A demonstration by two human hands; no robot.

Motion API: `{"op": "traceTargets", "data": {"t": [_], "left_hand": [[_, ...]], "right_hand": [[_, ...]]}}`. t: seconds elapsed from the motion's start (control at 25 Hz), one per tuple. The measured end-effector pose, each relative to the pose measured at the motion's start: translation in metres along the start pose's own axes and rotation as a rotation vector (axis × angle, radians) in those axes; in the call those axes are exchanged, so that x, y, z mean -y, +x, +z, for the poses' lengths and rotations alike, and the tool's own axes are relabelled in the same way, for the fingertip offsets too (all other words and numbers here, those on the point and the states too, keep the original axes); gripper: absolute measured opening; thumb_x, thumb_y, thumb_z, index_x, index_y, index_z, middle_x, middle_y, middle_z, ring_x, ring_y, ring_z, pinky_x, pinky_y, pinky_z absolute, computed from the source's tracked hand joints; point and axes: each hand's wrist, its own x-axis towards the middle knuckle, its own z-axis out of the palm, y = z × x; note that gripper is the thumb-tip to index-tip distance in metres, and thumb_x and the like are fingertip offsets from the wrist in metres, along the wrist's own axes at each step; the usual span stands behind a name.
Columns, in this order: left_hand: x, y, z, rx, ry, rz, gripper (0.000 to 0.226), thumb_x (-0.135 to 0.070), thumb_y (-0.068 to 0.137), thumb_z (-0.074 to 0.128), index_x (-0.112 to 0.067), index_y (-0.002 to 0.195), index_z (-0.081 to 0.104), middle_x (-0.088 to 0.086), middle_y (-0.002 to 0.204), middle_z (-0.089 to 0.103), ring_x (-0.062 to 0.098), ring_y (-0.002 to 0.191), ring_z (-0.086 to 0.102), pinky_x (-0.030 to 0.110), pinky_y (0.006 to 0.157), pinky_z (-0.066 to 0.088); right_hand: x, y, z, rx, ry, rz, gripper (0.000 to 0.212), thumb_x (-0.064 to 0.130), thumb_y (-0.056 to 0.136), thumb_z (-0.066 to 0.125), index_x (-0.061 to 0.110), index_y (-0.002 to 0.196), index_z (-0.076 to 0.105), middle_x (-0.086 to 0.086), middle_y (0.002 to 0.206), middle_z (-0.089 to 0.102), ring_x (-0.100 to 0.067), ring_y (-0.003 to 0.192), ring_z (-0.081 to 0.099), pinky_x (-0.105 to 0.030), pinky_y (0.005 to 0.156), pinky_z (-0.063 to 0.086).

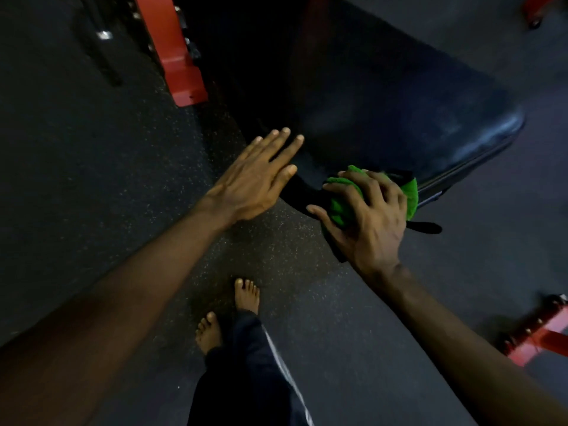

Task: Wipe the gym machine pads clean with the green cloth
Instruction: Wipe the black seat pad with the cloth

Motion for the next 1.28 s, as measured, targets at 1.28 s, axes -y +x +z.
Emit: {"op": "traceTargets", "data": {"t": [1.28], "left_hand": [[0.134,0.064,-0.038,0.24,0.133,0.393,0.095,-0.022,0.085,0.051,-0.025,0.159,-0.009,0.007,0.168,-0.007,0.021,0.155,-0.005,0.042,0.125,-0.001]], "right_hand": [[0.097,0.059,0.031,0.424,-0.295,0.291,0.057,0.055,0.095,0.056,0.026,0.144,0.049,-0.003,0.152,0.044,-0.033,0.141,0.038,-0.053,0.105,0.041]]}}
